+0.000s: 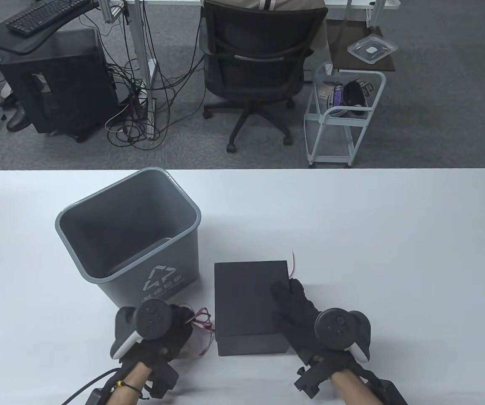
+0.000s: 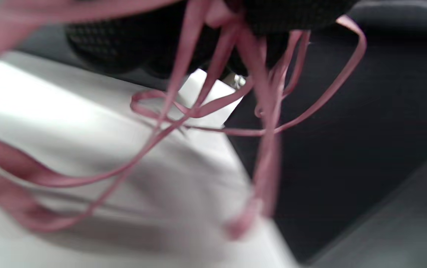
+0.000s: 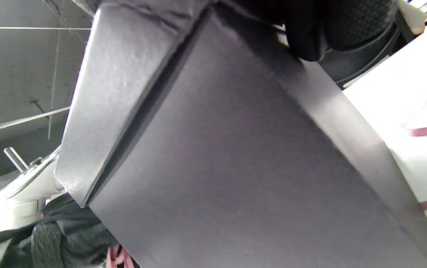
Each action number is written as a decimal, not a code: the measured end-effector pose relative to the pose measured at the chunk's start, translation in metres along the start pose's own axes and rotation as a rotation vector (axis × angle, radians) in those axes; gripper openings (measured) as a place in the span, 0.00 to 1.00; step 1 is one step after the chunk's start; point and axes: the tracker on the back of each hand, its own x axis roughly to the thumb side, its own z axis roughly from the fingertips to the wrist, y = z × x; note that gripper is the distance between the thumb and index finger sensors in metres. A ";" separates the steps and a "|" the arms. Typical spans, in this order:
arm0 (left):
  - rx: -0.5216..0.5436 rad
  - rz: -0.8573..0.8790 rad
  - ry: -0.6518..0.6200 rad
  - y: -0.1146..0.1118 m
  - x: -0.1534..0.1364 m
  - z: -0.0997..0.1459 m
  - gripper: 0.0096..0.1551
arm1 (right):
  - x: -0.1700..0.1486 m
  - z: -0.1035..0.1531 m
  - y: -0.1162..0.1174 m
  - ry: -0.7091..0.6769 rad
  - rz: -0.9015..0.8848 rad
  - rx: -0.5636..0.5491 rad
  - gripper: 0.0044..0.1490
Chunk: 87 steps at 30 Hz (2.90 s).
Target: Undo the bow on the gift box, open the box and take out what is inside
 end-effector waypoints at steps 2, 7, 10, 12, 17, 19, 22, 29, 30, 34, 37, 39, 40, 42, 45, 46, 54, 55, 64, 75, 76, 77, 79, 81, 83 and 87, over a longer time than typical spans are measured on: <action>0.023 0.171 0.002 0.009 -0.010 0.003 0.19 | 0.000 0.000 0.000 0.000 0.002 0.000 0.40; 0.062 0.465 -0.017 0.016 -0.017 0.005 0.19 | 0.000 0.000 0.000 -0.001 0.004 0.000 0.40; 0.073 0.596 -0.055 0.017 -0.018 0.006 0.20 | 0.000 0.000 0.000 -0.001 0.004 0.001 0.40; 0.088 0.677 -0.077 0.019 -0.019 0.007 0.20 | 0.000 0.000 0.000 -0.001 0.005 0.000 0.40; 0.127 0.973 -0.173 0.024 -0.023 0.009 0.20 | 0.000 0.000 0.000 -0.001 0.006 0.002 0.40; 0.163 1.040 -0.214 0.026 -0.025 0.010 0.20 | 0.000 0.000 0.000 -0.001 0.005 0.002 0.40; 0.202 1.180 -0.292 0.029 -0.026 0.013 0.20 | 0.001 0.000 0.000 -0.002 0.006 0.003 0.40; 0.310 1.256 -0.463 0.043 -0.022 0.020 0.20 | 0.001 -0.001 0.001 -0.005 0.002 0.015 0.40; 0.317 1.206 -0.456 0.044 -0.021 0.020 0.20 | 0.001 -0.001 0.001 -0.004 0.001 0.016 0.40; 0.343 0.912 -0.319 0.035 -0.016 0.018 0.21 | 0.001 -0.001 0.001 -0.004 0.000 0.018 0.40; 0.334 0.522 -0.219 0.019 -0.012 0.010 0.21 | 0.001 -0.002 0.002 -0.004 -0.001 0.018 0.40; 0.219 0.249 -0.202 0.007 -0.006 0.000 0.22 | 0.001 -0.002 0.002 -0.004 -0.002 0.018 0.40; 0.160 0.111 -0.190 -0.002 -0.003 -0.004 0.22 | 0.001 -0.002 0.002 -0.004 -0.002 0.017 0.40; 0.076 -0.086 -0.209 -0.017 0.005 -0.011 0.22 | 0.001 -0.002 0.002 -0.004 -0.003 0.017 0.40; -0.037 -0.327 -0.244 -0.038 0.013 -0.019 0.21 | 0.001 -0.002 0.002 -0.005 -0.005 0.018 0.40; -0.068 -0.382 -0.247 -0.043 0.015 -0.020 0.22 | 0.001 -0.002 0.002 -0.005 -0.005 0.018 0.40; -0.241 -0.719 -0.214 -0.071 0.022 -0.024 0.30 | 0.001 -0.001 0.002 -0.006 -0.005 0.017 0.40; -0.216 -0.720 -0.212 -0.071 0.023 -0.023 0.29 | 0.001 -0.001 0.002 -0.006 -0.007 0.017 0.40; -0.234 -0.739 -0.245 -0.073 0.024 -0.021 0.23 | 0.001 -0.001 0.002 -0.009 -0.007 0.020 0.40; -0.193 -0.463 -0.209 -0.048 0.021 -0.022 0.22 | 0.001 -0.001 0.001 -0.013 -0.002 0.019 0.40; -0.186 -0.407 -0.196 -0.043 0.019 -0.020 0.22 | 0.001 -0.001 0.001 -0.013 -0.002 0.019 0.40; -0.178 -0.366 -0.195 -0.038 0.017 -0.020 0.22 | 0.001 -0.001 0.001 -0.012 -0.002 0.019 0.40; -0.172 -0.240 -0.184 -0.026 0.012 -0.017 0.22 | 0.001 0.000 0.001 -0.014 -0.004 0.019 0.40; -0.189 -0.194 -0.171 -0.021 0.011 -0.015 0.22 | 0.001 0.000 0.002 -0.018 -0.013 0.023 0.40; -0.173 -0.179 -0.181 -0.016 0.010 -0.012 0.22 | 0.003 0.000 0.003 -0.024 -0.010 0.027 0.40; -0.184 -0.007 -0.191 -0.016 0.007 -0.010 0.22 | 0.002 0.002 0.004 -0.027 -0.019 0.015 0.40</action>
